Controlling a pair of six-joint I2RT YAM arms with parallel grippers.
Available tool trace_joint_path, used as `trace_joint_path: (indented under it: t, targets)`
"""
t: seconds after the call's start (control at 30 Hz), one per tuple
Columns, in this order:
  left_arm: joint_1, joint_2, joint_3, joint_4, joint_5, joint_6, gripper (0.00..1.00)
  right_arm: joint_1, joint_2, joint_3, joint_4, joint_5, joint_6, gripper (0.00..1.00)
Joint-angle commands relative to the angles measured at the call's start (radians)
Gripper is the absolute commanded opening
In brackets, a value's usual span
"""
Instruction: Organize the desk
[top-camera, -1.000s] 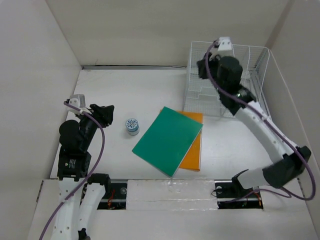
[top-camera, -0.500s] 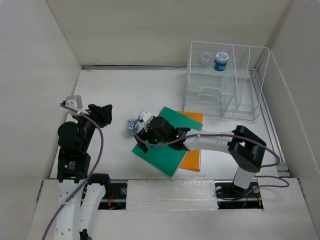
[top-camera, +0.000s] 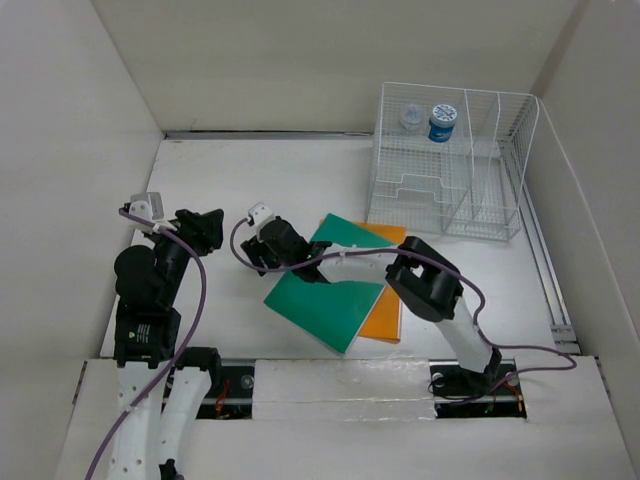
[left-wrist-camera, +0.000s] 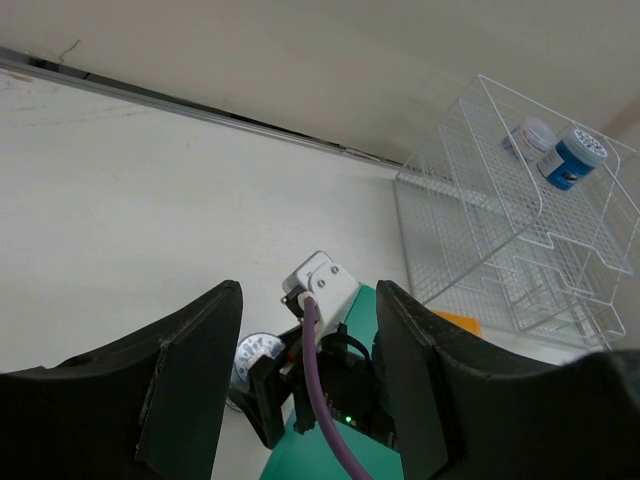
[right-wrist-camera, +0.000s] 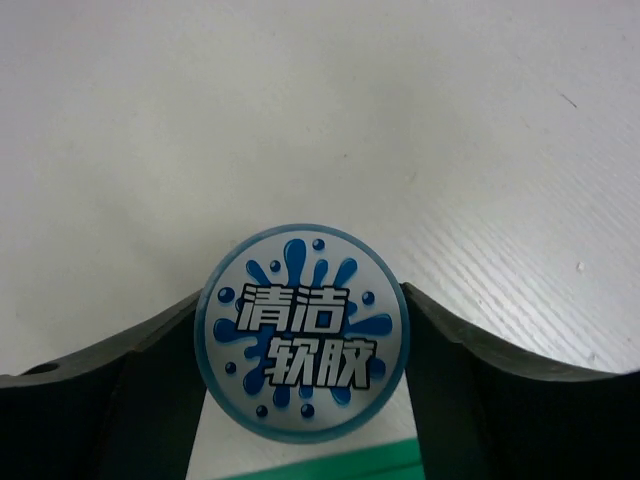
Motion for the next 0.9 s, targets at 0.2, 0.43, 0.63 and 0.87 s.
trace_joint_path:
  t: [0.2, 0.43, 0.63, 0.87]
  targets:
    - [0.005, -0.013, 0.009, 0.022, 0.005, -0.001, 0.52, -0.013, -0.098, -0.005, 0.169, 0.073, 0.046, 0.45]
    - [0.005, -0.002, 0.003, 0.039, 0.034, 0.007, 0.52, -0.171, -0.557, -0.106, 0.018, 0.088, -0.004, 0.42]
    - [0.005, 0.018, -0.003, 0.051, 0.053, -0.001, 0.52, -0.431, -0.714, -0.004, -0.280, 0.056, -0.021, 0.42]
    - [0.005, 0.121, 0.025, 0.028, 0.108, 0.012, 0.49, -0.652, -0.670, 0.067, -0.381, -0.004, -0.009, 0.41]
